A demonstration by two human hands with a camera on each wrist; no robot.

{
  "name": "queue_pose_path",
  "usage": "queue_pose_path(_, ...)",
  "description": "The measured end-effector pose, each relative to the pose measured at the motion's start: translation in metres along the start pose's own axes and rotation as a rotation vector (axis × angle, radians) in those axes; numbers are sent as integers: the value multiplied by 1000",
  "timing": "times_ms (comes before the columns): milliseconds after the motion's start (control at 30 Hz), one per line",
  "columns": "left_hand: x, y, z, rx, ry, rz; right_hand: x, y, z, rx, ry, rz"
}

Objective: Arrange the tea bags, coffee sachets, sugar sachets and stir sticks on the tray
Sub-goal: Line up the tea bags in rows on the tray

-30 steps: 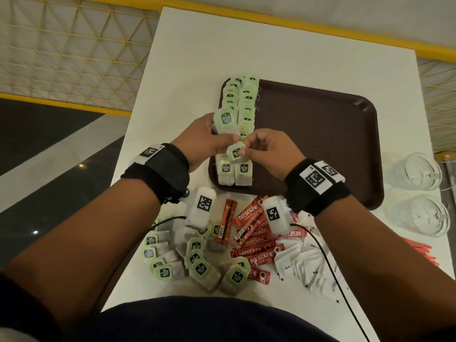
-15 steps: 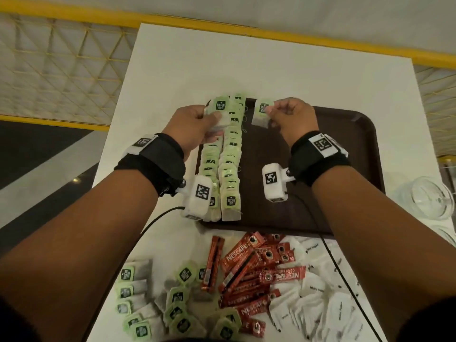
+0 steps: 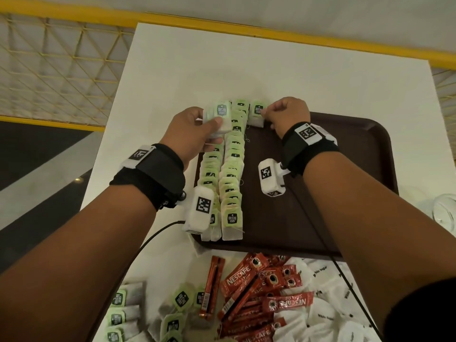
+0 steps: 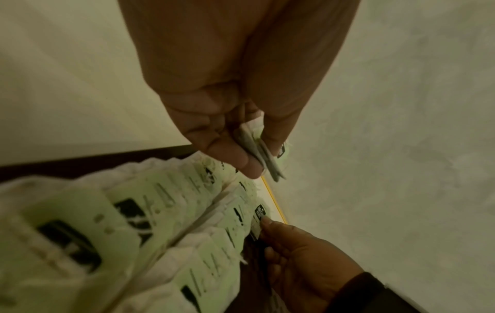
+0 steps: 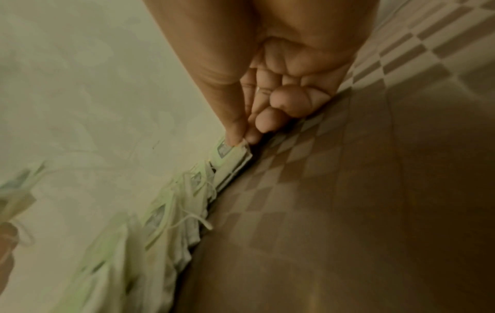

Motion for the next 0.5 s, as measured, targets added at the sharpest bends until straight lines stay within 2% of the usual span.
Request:
queue_pose_path(100,-4,0,1,5,-7,4,3,-4,0,-8,0,-18)
queue_pose_path(200,-5,1,0,0,-8,-2,9,-18,17,75,1,-24)
queue_pose_path(267,-7,1,1,-8,-1,-5,1,-33,33,139,72,123)
queue_pose_path(367,-12,1,2,-25,-7,1,-23,-53,47,140,193,406)
queue_pose_path(433,-15,0,1,-32,-5,9,-31,-57,47,136,214,435)
queue_pose_path(500,-18,0,1,-40,-24,20,-32,-56,44,140,243,395)
Point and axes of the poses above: each hand's wrist, its own y-axis towards the middle knuckle, its own x-axis out of the back of the hand, z = x × y, the point moved 7 cm from there along y, towards the middle knuckle, and after that the axes turned 7 degrees about z, right-handed, at the moved point
